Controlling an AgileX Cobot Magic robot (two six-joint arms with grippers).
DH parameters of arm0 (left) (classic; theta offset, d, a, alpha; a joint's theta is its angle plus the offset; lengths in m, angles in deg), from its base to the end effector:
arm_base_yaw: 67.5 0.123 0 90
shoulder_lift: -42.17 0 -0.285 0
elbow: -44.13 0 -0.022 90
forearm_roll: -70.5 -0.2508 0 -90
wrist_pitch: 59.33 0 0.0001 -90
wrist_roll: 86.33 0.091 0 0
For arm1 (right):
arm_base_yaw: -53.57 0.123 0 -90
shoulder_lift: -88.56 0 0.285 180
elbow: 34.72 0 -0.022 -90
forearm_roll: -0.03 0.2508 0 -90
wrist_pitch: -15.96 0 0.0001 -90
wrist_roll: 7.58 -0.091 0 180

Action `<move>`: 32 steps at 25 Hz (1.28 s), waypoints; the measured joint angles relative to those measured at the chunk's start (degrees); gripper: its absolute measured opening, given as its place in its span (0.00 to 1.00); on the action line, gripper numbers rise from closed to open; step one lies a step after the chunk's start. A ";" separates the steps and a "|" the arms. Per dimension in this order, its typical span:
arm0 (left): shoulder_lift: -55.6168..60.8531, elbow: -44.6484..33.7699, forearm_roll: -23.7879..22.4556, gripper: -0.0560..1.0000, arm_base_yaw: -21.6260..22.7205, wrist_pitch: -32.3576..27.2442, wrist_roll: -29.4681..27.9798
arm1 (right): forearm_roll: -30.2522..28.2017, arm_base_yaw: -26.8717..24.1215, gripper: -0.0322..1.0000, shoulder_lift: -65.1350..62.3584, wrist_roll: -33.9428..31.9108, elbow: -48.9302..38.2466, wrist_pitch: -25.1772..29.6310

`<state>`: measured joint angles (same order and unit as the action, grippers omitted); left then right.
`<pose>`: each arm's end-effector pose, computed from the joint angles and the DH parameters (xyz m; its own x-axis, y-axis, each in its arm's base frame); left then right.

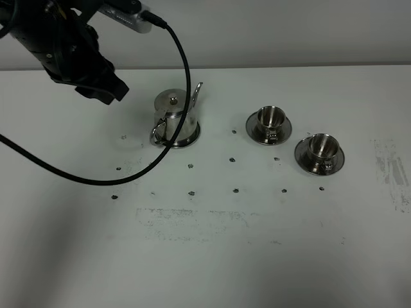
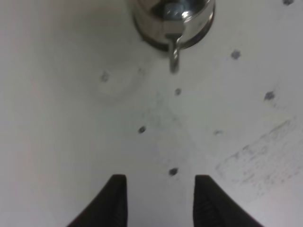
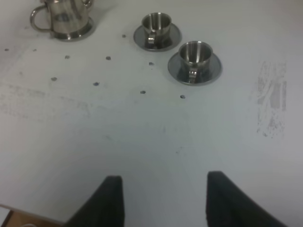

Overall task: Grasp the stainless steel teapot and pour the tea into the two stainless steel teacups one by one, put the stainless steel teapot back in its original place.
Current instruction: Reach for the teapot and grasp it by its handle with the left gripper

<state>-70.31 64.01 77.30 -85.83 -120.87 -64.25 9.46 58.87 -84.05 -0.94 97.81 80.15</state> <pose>0.3769 -0.1348 0.3156 -0.6924 0.5675 -0.4455 0.6124 0.7888 0.0531 -0.0125 0.0123 0.2786 -0.4688 -0.0869 -0.8790 -0.2408 0.9700 0.0326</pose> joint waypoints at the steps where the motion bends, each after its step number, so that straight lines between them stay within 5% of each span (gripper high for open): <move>1: -0.85 0.05 0.68 0.45 0.00 1.19 0.36 | 0.13 0.00 0.41 0.00 0.00 0.00 0.00; 19: -12.92 1.05 4.67 0.49 -0.34 11.13 1.28 | 0.80 0.00 0.41 0.00 0.00 0.00 0.00; 32: -17.68 6.30 0.30 0.49 -3.21 9.78 -3.61 | 0.80 0.00 0.41 0.00 0.00 0.00 0.00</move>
<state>-87.99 70.30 77.60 -89.04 -111.09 -67.85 10.26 58.87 -84.05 -0.94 97.81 80.15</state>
